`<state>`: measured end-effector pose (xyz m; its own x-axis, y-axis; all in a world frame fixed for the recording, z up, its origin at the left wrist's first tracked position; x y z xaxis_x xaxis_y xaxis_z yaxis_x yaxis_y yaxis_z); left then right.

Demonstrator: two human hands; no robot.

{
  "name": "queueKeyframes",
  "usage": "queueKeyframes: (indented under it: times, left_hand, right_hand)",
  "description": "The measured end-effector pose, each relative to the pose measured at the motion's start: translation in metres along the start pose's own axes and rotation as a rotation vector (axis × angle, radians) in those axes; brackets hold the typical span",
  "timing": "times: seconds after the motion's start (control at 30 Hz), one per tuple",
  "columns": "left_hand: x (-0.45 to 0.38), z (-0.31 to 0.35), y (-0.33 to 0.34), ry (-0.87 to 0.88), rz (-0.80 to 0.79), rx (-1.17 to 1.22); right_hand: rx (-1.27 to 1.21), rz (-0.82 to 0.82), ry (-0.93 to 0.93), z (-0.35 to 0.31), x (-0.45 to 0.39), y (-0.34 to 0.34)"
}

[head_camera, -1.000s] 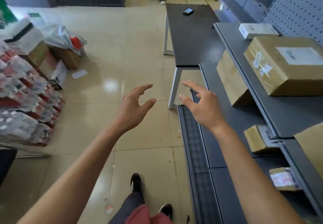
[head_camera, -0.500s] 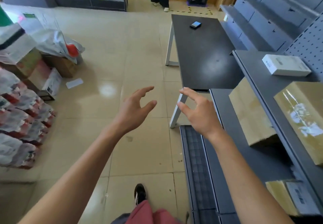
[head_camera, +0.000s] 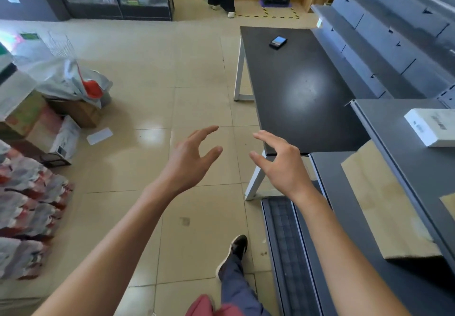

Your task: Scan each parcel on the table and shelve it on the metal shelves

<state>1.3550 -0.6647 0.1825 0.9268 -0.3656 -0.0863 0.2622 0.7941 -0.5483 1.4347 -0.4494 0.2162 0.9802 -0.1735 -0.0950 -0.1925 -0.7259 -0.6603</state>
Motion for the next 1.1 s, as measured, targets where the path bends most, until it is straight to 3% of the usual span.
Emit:
queueKeyframes:
  times: [0.37, 0.83, 1.1]
  left_hand:
    - [-0.178, -0.003, 0.022, 0.013, -0.048, -0.099]
    - [-0.378, -0.058, -0.004, -0.020, -0.041, -0.054]
    - [-0.509, -0.090, -0.044, -0.002, -0.075, -0.047]
  right_hand:
    - [0.103, -0.019, -0.023, 0.046, -0.171, -0.019]
    - [0.118, -0.060, -0.027, 0.055, -0.385, 0.011]
    - [0.136, 0.018, 0.028, 0.045, -0.505, 0.028]
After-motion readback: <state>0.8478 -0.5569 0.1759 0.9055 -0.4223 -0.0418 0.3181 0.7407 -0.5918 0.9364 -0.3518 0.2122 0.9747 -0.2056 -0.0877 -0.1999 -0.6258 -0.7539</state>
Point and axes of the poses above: each hand's wrist, its own x-axis away from the middle knuckle, its own y-axis out of the palm, z = x × y, the point moved 3 cm from there along -x, towards the middle knuckle
